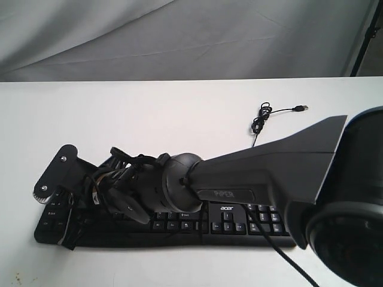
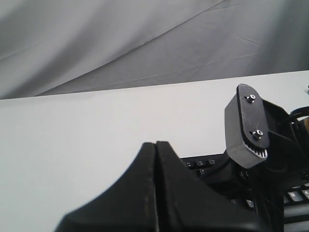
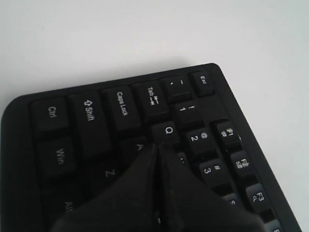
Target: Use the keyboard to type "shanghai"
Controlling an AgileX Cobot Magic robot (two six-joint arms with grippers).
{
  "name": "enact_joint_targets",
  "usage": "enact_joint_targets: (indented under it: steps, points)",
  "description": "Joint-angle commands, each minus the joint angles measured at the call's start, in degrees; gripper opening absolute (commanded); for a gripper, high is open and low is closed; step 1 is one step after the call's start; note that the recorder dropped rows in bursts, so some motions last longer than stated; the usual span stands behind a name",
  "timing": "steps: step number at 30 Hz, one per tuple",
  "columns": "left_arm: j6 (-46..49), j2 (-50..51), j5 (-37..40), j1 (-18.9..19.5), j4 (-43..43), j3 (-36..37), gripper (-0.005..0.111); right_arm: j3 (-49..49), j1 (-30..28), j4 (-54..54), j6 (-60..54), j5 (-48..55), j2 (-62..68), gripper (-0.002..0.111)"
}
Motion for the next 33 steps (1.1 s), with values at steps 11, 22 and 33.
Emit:
enact_joint_targets:
  steps: [11,22,33]
  points:
    - [-0.16,-0.20,-0.16,-0.20,0.27,0.25,0.000,-0.17,-0.25,-2.66,-0.74,0.57,0.18,0.000]
    - [-0.16,-0.20,-0.16,-0.20,0.27,0.25,0.000,-0.17,-0.25,-6.87,-0.74,1.20,-4.37,0.000]
    - [-0.16,-0.20,-0.16,-0.20,0.27,0.25,0.000,12.94,-2.56,-4.29,-0.48,-0.25,-12.60,0.000]
